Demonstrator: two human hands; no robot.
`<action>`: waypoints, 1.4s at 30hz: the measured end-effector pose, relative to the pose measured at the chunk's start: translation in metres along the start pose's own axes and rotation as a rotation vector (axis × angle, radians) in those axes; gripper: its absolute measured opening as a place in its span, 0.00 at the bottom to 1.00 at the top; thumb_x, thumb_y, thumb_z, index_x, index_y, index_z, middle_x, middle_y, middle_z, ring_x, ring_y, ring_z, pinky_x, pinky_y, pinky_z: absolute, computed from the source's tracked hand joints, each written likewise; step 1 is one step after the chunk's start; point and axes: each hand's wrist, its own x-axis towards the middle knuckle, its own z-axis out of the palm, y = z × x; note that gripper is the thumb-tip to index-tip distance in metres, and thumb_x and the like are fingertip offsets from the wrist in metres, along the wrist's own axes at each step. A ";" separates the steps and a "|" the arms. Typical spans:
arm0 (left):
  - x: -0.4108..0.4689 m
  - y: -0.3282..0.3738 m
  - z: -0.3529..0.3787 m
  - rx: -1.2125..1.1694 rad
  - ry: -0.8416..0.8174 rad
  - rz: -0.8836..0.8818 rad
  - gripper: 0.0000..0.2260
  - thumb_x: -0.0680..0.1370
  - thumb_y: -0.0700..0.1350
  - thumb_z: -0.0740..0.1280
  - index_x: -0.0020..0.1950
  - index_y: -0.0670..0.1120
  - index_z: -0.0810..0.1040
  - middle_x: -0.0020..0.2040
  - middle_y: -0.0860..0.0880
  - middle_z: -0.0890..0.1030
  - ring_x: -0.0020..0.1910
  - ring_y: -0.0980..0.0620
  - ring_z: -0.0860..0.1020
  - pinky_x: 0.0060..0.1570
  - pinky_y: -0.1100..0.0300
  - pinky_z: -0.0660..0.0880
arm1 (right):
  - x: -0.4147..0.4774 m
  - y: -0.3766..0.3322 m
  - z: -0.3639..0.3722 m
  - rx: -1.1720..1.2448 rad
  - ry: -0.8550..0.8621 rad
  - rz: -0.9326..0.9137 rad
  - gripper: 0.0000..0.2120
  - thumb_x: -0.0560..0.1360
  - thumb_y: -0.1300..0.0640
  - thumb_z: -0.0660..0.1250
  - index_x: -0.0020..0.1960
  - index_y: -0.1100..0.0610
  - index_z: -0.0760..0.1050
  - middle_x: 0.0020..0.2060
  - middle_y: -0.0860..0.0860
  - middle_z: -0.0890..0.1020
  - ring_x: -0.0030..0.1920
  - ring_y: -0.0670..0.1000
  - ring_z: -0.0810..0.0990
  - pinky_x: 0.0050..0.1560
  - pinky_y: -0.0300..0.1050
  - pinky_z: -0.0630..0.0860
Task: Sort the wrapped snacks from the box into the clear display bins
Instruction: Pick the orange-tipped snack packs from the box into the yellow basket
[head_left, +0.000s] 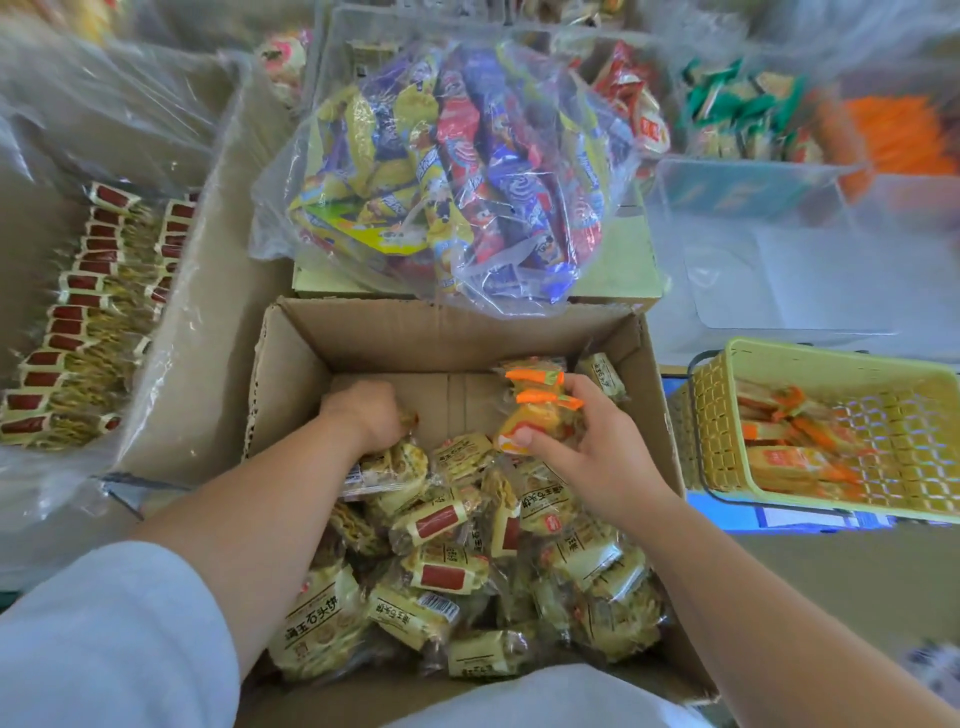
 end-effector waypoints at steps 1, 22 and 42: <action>-0.006 0.001 -0.002 0.006 0.064 0.034 0.17 0.78 0.56 0.67 0.63 0.48 0.78 0.61 0.44 0.81 0.58 0.42 0.80 0.54 0.52 0.77 | -0.005 0.000 -0.001 0.016 0.010 -0.003 0.24 0.67 0.32 0.72 0.61 0.34 0.70 0.52 0.43 0.84 0.53 0.45 0.82 0.56 0.53 0.80; -0.199 0.205 -0.003 -1.684 0.059 0.073 0.14 0.83 0.41 0.64 0.49 0.58 0.86 0.45 0.47 0.88 0.38 0.53 0.85 0.34 0.57 0.80 | -0.091 0.099 -0.149 0.115 0.250 0.010 0.17 0.65 0.38 0.74 0.53 0.34 0.77 0.37 0.42 0.85 0.36 0.42 0.82 0.39 0.34 0.75; -0.152 0.396 0.036 -1.263 0.313 -0.071 0.10 0.82 0.41 0.68 0.57 0.56 0.78 0.49 0.55 0.87 0.47 0.52 0.85 0.49 0.52 0.81 | -0.016 0.240 -0.352 -1.221 -0.425 -0.183 0.32 0.78 0.47 0.65 0.78 0.41 0.56 0.77 0.45 0.64 0.73 0.58 0.65 0.75 0.59 0.57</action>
